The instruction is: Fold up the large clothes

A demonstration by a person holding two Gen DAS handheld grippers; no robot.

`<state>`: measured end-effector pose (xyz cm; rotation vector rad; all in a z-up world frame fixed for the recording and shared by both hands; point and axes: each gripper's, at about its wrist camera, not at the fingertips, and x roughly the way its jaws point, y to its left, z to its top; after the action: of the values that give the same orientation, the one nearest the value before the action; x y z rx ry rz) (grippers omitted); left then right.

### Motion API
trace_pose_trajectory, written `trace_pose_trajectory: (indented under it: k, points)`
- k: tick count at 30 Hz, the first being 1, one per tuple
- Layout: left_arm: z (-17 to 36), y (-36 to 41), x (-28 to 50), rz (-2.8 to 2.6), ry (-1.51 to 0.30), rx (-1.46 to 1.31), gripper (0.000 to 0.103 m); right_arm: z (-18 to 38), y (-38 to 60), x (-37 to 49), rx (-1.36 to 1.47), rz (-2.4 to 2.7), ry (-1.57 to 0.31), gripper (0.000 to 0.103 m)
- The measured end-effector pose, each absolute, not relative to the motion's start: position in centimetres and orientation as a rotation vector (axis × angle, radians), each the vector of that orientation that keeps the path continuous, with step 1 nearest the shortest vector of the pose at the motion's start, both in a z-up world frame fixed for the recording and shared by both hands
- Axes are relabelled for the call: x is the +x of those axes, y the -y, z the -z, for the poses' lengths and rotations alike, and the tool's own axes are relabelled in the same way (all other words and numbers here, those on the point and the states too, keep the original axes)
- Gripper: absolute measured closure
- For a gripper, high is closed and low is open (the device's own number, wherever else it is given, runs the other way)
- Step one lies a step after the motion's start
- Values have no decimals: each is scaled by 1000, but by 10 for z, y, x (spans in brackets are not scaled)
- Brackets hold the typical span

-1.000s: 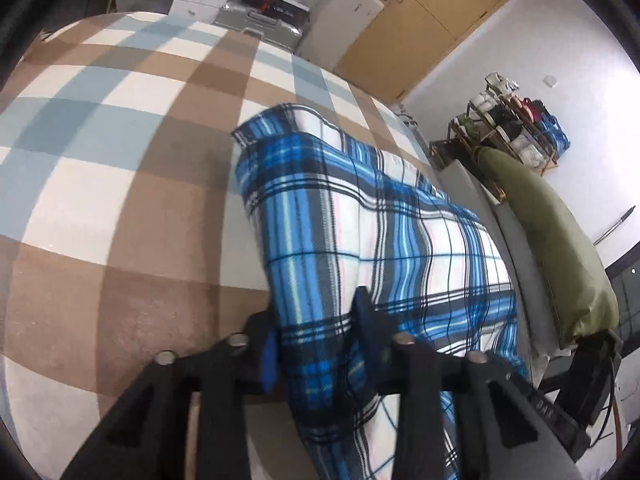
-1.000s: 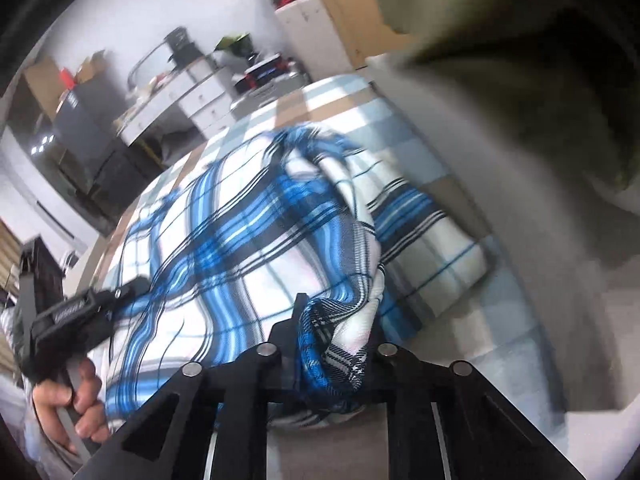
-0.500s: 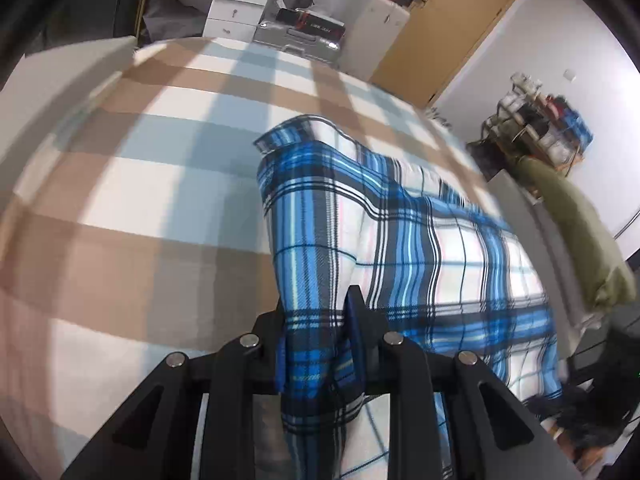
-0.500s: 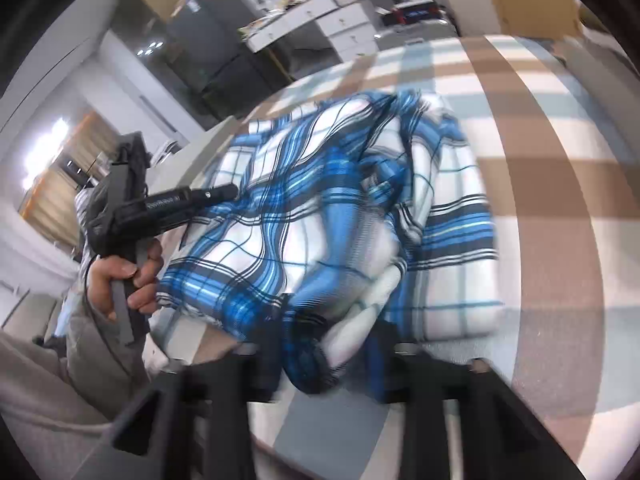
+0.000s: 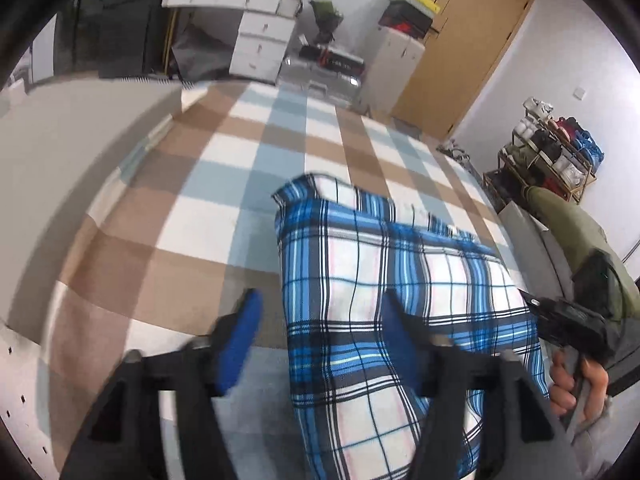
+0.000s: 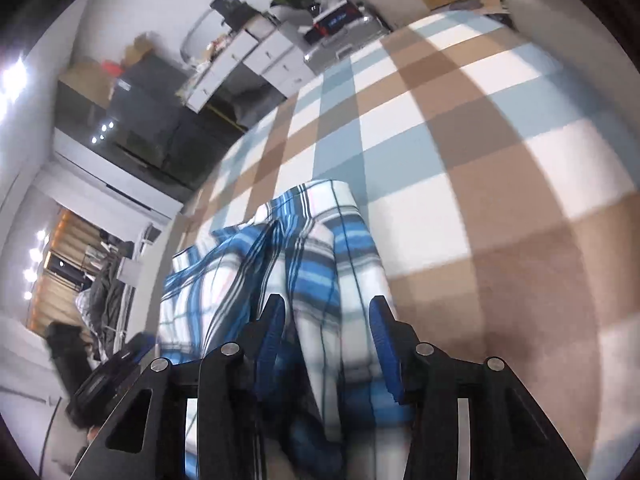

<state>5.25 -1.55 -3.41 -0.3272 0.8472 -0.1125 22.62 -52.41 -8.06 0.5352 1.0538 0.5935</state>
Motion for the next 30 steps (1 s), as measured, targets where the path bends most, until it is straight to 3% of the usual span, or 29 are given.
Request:
trace_pose_trajectory:
  k: [2,3,11,18,23,26,30]
  points:
    - [32,14,50,105,-827,-321,42,83,508,234,497,-631,-1070,81]
    - [33,13,50,101,-830,-329,42,83,504,232,473,-624,-1080,100]
    - [35,14,57,104,-835,-338,42,-13,502,197,323,-790,-705,101]
    - [39,26,58,121,-853,-318,42,60,508,241,315,-599,-978,100]
    - [38,30,60,135,-849,-321,42,37,515,231,357,-689,-830,102]
    - [38,34,61,138,-850,-318,42,45,508,239,299,-624,-861,101]
    - [39,38,58,136,-855,-298,42,72,506,250,228,-433,-1029,87]
